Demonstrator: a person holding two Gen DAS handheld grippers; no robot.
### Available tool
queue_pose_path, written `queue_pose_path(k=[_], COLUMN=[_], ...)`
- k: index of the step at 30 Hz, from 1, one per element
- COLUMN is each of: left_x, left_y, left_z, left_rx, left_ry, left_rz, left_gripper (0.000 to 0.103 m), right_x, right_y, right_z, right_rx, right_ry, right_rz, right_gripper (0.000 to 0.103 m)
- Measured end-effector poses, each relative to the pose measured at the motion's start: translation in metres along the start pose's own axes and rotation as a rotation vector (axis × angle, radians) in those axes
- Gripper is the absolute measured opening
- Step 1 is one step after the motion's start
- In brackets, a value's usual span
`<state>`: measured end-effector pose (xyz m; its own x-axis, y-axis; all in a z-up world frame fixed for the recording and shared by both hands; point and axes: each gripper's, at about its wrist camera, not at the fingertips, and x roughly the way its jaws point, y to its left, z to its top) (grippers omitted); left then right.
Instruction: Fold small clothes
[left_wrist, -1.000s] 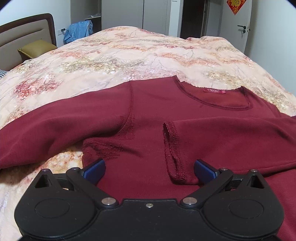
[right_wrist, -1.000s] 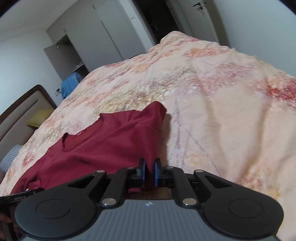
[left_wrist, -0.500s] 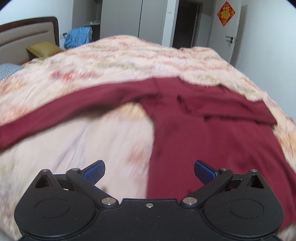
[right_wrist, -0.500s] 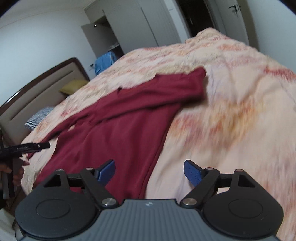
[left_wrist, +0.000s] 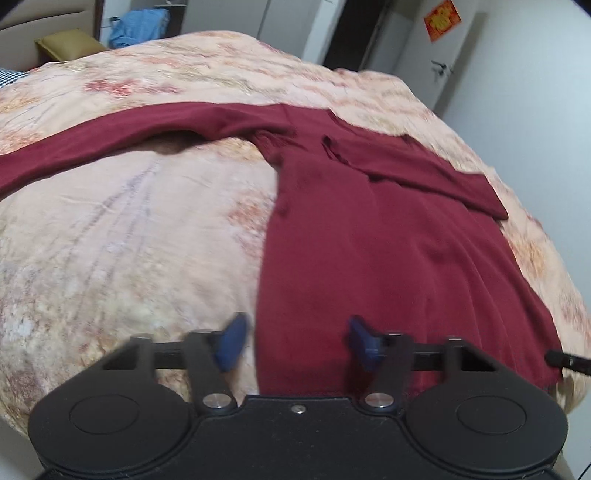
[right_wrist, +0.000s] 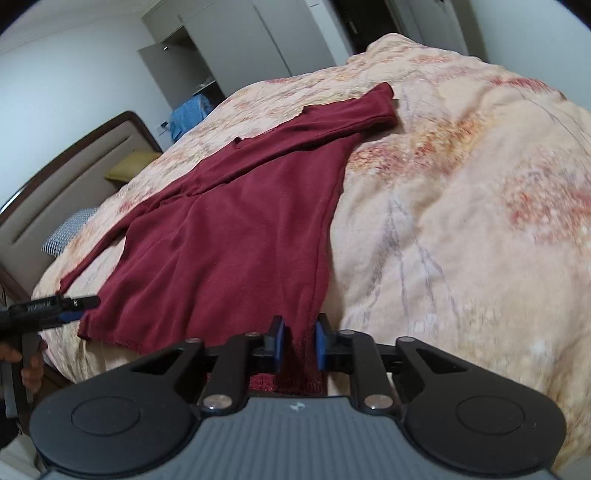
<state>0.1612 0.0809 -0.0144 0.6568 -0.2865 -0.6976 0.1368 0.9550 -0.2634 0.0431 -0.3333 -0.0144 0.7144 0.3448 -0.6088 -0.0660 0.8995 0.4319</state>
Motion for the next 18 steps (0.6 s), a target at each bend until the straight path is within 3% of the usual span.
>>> queue_pose_path(k=[4, 10, 18], left_x=[-0.006, -0.036, -0.055], left_y=[-0.007, -0.019, -0.013], left_z=[0.001, -0.002, -0.024], left_rx=[-0.018, -0.043, -0.100], left_ry=[0.010, -0.040, -0.062], left_rz=[0.013, 0.022, 0.007], left_gripper=[0.005, 0.004, 0.004], right_x=[-0.006, -0.030, -0.056], right_y=[0.002, 0.007, 0.004], right_z=[-0.001, 0.007, 0.007], right_rx=[-0.020, -0.079, -0.119], right_ry=[-0.019, -0.063, -0.038], right_rz=[-0.014, -0.017, -0.026], right_gripper=[0.006, 0.005, 0.005])
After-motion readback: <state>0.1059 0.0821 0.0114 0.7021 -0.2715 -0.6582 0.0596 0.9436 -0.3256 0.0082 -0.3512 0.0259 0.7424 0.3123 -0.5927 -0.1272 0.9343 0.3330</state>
